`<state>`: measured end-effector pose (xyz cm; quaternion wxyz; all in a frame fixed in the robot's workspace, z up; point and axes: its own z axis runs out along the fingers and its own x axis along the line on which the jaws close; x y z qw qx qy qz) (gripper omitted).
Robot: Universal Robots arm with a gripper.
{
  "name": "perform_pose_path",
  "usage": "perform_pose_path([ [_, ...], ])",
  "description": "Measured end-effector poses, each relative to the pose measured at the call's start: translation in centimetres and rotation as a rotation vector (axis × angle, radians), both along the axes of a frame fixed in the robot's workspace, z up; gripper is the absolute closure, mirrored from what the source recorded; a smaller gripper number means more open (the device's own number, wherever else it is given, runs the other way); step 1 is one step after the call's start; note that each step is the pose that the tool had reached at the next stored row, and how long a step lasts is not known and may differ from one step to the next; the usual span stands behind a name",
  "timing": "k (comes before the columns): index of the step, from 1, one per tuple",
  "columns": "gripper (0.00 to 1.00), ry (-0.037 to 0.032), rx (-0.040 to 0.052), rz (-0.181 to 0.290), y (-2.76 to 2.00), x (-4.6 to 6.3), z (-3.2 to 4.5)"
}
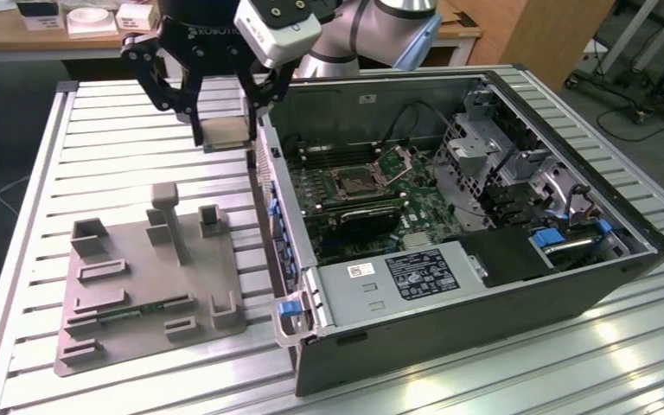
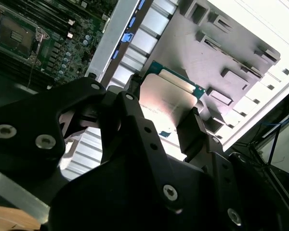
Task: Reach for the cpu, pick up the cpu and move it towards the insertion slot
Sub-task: 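Pick up the cpu and move it towards the insertion slot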
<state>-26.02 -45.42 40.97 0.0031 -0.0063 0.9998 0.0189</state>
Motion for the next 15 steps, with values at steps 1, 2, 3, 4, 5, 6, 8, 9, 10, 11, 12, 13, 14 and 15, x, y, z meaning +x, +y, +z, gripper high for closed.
perform_pose_path([
  [1,0.45,0.0,0.0001,0.0,0.0,0.1,0.0],
  [2,0.45,-0.0001,0.0001,0.0,0.0,0.2,0.0],
  [3,0.45,-0.0001,0.0001,0.0,0.0,0.3,-0.01],
  [4,0.45,0.0,0.0001,0.0,0.0,0.3,0.0],
  [5,0.45,0.0,0.0001,0.0,0.0,0.4,0.0],
  [6,0.45,0.0,0.0001,0.0,0.0,0.5,0.0],
  [8,0.45,-0.0001,0.0001,0.0,0.0,0.7,0.0],
  [9,0.45,-0.0001,0.0001,0.0,0.0,0.7,0.0],
  [10,0.45,0.0,0.0001,0.0,0.0,0.8,0.0],
  [11,0.45,0.0,0.0001,0.0,0.0,0.9,0.0],
  [12,0.45,0.0,0.0001,0.0,0.0,1.0,0.0],
  [13,0.45,-0.0001,0.0002,0.0,0.0,1.1,0.0],
  [14,0.45,-0.0001,0.0002,0.0,0.0,1.2,-0.01],
  [15,0.45,0.0,0.0001,0.0,0.0,1.2,0.0],
])
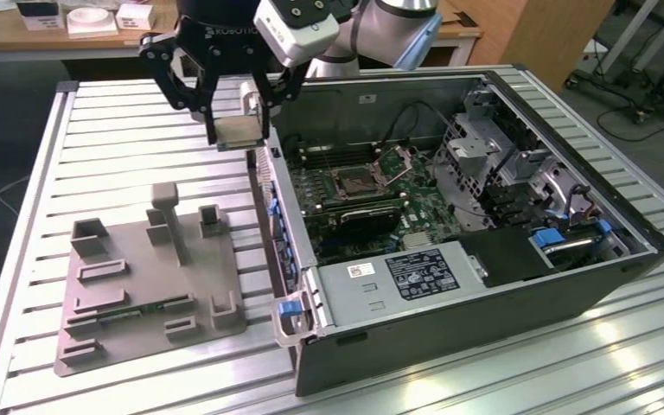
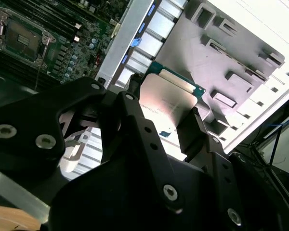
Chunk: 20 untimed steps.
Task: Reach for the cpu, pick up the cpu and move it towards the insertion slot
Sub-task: 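Pick up the cpu and move it towards the insertion slot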
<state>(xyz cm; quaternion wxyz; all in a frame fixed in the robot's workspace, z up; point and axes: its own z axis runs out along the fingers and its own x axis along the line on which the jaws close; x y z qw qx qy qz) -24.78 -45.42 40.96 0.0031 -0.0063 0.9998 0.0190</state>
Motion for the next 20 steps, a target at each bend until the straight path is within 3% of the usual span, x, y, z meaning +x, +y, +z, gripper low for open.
perform_pose_path([
  [7,0.45,0.0,0.0001,0.0,0.0,0.5,0.0],
  [20,0.45,0.0,0.001,0.0,0.0,2.5,0.0],
])
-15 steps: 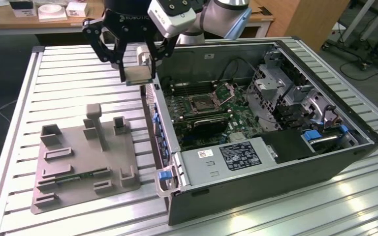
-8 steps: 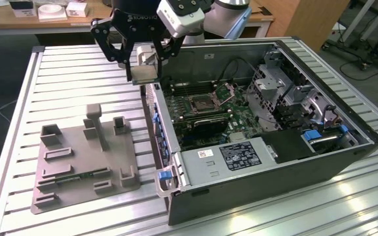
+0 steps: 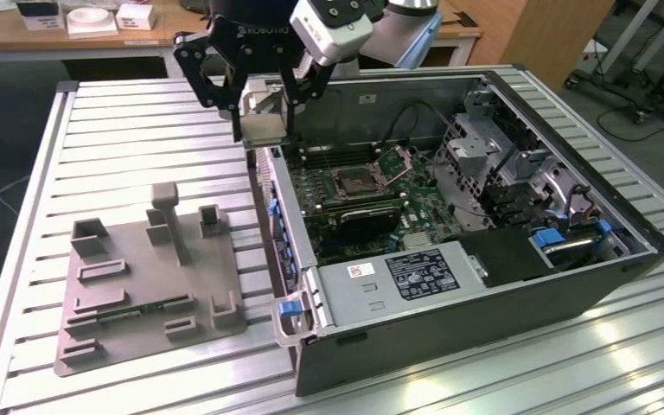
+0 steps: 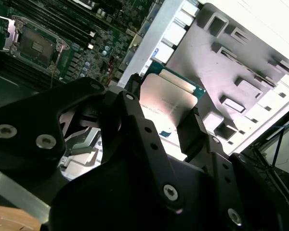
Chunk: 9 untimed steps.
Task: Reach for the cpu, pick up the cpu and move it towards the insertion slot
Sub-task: 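Pick up the cpu and move it towards the insertion slot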
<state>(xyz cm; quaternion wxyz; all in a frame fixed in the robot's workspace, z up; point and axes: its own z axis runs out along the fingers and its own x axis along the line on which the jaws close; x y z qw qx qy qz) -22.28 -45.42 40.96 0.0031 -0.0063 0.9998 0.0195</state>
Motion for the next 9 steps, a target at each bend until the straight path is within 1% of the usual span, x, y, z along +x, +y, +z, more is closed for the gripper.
perform_pose_path([
  [9,0.45,0.0,0.0004,0.0,0.0,1.1,0.0],
])
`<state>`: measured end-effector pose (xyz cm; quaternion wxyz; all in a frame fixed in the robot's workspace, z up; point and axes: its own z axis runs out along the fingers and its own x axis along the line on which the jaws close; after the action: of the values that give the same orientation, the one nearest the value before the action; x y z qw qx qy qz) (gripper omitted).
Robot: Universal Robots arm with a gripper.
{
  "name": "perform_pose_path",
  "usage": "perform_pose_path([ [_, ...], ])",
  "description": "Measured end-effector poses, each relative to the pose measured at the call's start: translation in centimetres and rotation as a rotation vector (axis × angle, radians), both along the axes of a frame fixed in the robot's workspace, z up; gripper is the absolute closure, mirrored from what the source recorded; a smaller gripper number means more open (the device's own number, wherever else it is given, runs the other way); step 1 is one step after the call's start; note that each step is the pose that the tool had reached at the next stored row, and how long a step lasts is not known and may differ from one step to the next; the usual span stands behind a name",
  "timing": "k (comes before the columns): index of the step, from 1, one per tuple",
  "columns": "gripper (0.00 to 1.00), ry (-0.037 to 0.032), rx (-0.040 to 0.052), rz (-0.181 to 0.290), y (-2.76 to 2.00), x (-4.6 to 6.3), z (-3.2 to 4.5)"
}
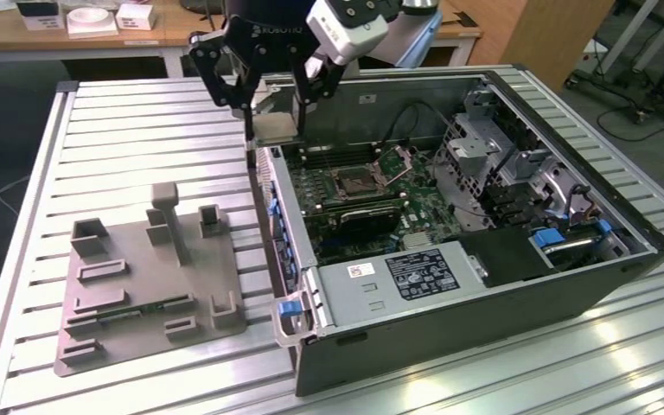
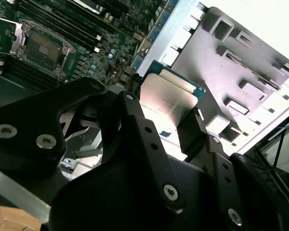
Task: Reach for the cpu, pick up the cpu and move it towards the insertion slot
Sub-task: 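Pick up the cpu and move it towards the insertion slot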
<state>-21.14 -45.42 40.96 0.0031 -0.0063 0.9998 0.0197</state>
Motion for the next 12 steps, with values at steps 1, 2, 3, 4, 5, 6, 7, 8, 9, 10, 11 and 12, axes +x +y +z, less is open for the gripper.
perform_pose_path([
  [1,0.45,0.0001,0.0,0.0,0.0,0.1,0.0],
  [2,0.45,0.0001,0.0001,0.0,0.0,0.3,0.01],
  [3,0.45,0.0,0.0002,0.0,0.0,0.4,0.0],
  [4,0.45,0.0,0.0003,0.0,0.0,0.6,0.0],
  [5,0.45,0.0,0.0003,0.0,0.0,0.7,0.0],
  [6,0.45,0.0001,0.0003,0.0,0.0,0.9,0.0],
  [7,0.45,0.0,0.0004,0.0,0.0,1.0,0.0],
  [8,0.45,0.0,0.0004,0.0,0.0,1.1,0.0],
  [9,0.45,0.0001,0.0005,0.0,0.0,1.3,0.0],
  [10,0.45,0.0001,0.0005,0.0,0.0,1.4,0.0],
  [11,0.45,0.0,0.0005,0.0,0.0,1.5,0.0],
  [12,0.45,0.0,0.0005,0.0,0.0,1.6,0.0],
])
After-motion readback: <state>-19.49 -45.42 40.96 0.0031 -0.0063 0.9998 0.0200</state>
